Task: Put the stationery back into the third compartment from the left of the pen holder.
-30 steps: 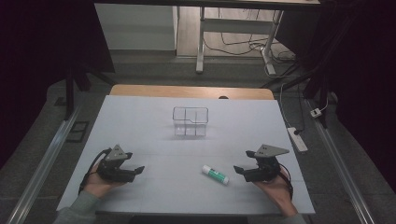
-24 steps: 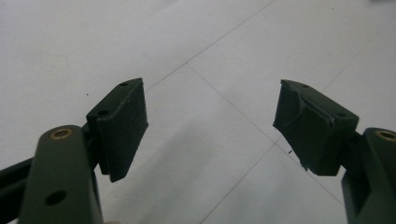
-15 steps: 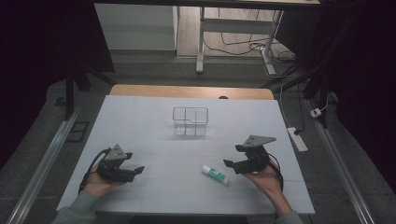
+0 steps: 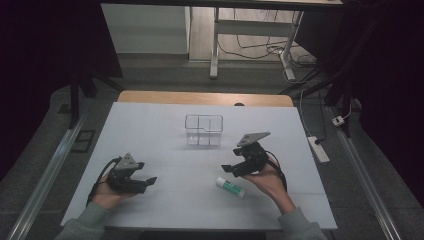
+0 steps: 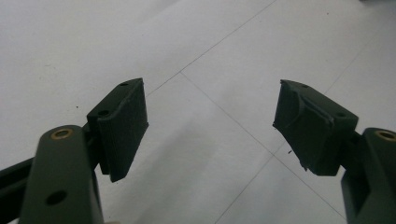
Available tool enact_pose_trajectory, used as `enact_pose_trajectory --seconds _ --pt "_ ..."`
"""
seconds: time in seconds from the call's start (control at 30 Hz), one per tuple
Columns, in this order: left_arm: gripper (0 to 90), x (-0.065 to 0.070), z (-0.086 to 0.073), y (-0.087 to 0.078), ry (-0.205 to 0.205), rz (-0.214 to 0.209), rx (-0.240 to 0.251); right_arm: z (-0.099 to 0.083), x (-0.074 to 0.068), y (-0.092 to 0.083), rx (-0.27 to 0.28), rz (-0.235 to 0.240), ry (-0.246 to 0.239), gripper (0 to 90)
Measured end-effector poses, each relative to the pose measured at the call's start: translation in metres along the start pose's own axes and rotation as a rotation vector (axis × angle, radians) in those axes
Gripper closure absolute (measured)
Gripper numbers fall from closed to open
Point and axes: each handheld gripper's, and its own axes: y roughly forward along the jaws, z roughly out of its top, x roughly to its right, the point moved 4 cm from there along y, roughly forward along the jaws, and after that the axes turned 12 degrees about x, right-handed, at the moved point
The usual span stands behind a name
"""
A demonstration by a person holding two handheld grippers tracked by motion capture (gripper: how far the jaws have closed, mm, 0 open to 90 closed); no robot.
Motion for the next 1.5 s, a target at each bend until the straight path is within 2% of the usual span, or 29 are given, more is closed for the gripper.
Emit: enact_pose_trajectory --seconds 0.17,0.23,0.33,0.73,0.87,1.0,1.23,1.5 --pt "25.4 0.000 -0.001 0.001 0.006 -0.001 -0.005 0.006 -0.007 0.015 -0.019 0.026 0.000 18.6" --pt "25.4 0.001 -0.001 0.002 0.011 -0.003 -0.010 0.003 -0.009 0.017 -0.061 0.037 -0.008 18.5" --pt "25.2 0.002 -0.002 0.002 0.011 -0.005 -0.014 -0.002 -0.011 0.017 -0.094 0.045 0.013 18.6" --pt "25.0 0.003 -0.004 0.002 0.018 0.008 -0.018 -0.018 -0.016 0.027 -0.198 0.074 0.006 20.9" --pt "25.0 0.002 -0.005 0.002 0.015 0.006 -0.018 -0.024 -0.021 0.032 -0.232 0.087 -0.001 23.3" --pt "25.0 0.002 -0.004 0.002 0.017 0.006 -0.017 -0.027 -0.025 0.036 -0.271 0.102 -0.036 25.8" --pt "24.9 0.002 -0.005 0.003 0.018 0.007 -0.021 -0.032 -0.028 0.041 -0.317 0.098 -0.073 30.7" --pt "24.9 0.002 -0.005 0.003 0.020 0.008 -0.023 -0.038 -0.030 0.046 -0.362 0.097 -0.096 45.0"
